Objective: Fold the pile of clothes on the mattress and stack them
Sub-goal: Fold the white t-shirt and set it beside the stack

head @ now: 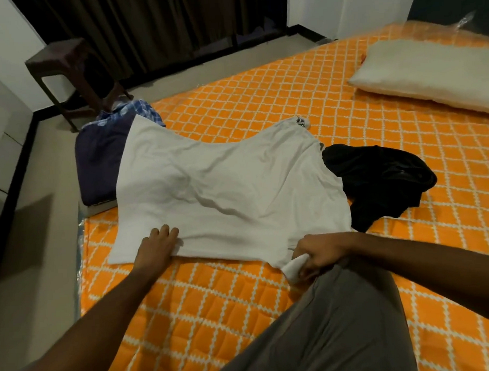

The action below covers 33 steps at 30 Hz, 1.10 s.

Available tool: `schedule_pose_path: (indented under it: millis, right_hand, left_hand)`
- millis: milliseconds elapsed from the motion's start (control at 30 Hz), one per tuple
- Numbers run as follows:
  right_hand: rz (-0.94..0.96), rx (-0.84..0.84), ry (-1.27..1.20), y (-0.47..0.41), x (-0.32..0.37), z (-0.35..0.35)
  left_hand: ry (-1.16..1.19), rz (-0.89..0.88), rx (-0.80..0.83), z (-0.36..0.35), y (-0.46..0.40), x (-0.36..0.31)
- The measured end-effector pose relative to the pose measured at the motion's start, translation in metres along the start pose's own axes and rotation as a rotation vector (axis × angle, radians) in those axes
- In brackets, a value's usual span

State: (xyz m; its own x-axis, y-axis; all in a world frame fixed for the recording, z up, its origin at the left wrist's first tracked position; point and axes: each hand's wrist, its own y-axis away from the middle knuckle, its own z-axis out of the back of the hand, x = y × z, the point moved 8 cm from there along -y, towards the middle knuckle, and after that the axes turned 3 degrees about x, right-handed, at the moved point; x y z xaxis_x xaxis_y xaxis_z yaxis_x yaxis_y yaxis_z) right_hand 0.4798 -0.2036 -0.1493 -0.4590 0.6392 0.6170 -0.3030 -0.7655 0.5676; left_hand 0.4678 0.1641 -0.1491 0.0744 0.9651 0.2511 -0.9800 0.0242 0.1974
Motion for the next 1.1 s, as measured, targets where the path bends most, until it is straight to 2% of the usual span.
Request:
schedule_pose_path:
  millis: [67, 167, 267, 333, 400, 433, 500, 600, 667, 733, 833, 900, 1000, 1033, 1100]
  right_hand:
    - [-0.017, -0.042, -0.194, 0.001, -0.003, 0.01]
    - [0.02, -0.124, -0.636, 0.013, -0.008, 0.026]
    - [-0.037, -0.016, -1.026, 0.021, -0.011, 0.022]
    - [-0.098, 0.079, -1.125, 0.025, -0.007, 0.014]
    - [-0.148, 0.141, -1.127, 0.032, -0.006, 0.01]
    - [-0.16, 0.16, -1.133, 0.034, -0.009, 0.01]
    - [-0.158, 0.178, -1.178, 0.037, -0.012, 0.015]
    - [-0.12, 0.16, -1.229, 0.045, -0.007, 0.025]
    - [-0.108, 0.074, -1.266, 0.051, -0.008, 0.037]
    - [-0.07, -0.064, -1.306, 0.053, -0.015, 0.056]
    - [0.006, -0.304, -1.4, 0.054, -0.029, 0.099]
    - [0.018, -0.507, -1.429, 0.052, -0.047, 0.133]
    - [-0.082, -0.785, -1.286, 0.049, -0.082, 0.16]
    - [-0.136, -0.799, -1.195, 0.045, -0.094, 0.158]
    - [-0.278, -0.744, -1.013, 0.037, -0.118, 0.145]
  left_hand:
    - [0.016, 0.031, 0.019, -0.004, 0.002, 0.016]
    - [0.041, 0.01, 0.078, -0.011, 0.007, 0.036]
    - [0.146, -0.127, 0.223, -0.018, 0.014, 0.041]
    - [0.27, -0.188, 0.354, -0.016, 0.022, 0.04]
    - [0.292, -0.235, 0.442, -0.014, 0.03, 0.037]
    - [0.261, -0.249, 0.439, -0.014, 0.033, 0.038]
    - [0.076, -0.243, 0.31, -0.011, 0.037, 0.045]
    - [-0.105, -0.115, 0.184, -0.017, 0.038, 0.062]
    - [-0.139, -0.106, 0.177, -0.014, 0.035, 0.063]
    - [-0.139, -0.133, 0.255, -0.01, 0.025, 0.074]
    - [0.047, -0.055, 0.333, 0.013, -0.002, 0.11]
    - [0.106, 0.039, 0.175, 0.049, -0.028, 0.135]
    - [0.198, 0.28, -0.196, 0.102, -0.053, 0.16]
    - [0.264, 0.366, -0.249, 0.104, -0.056, 0.164]
    - [0.38, 0.501, -0.197, 0.082, -0.059, 0.167]
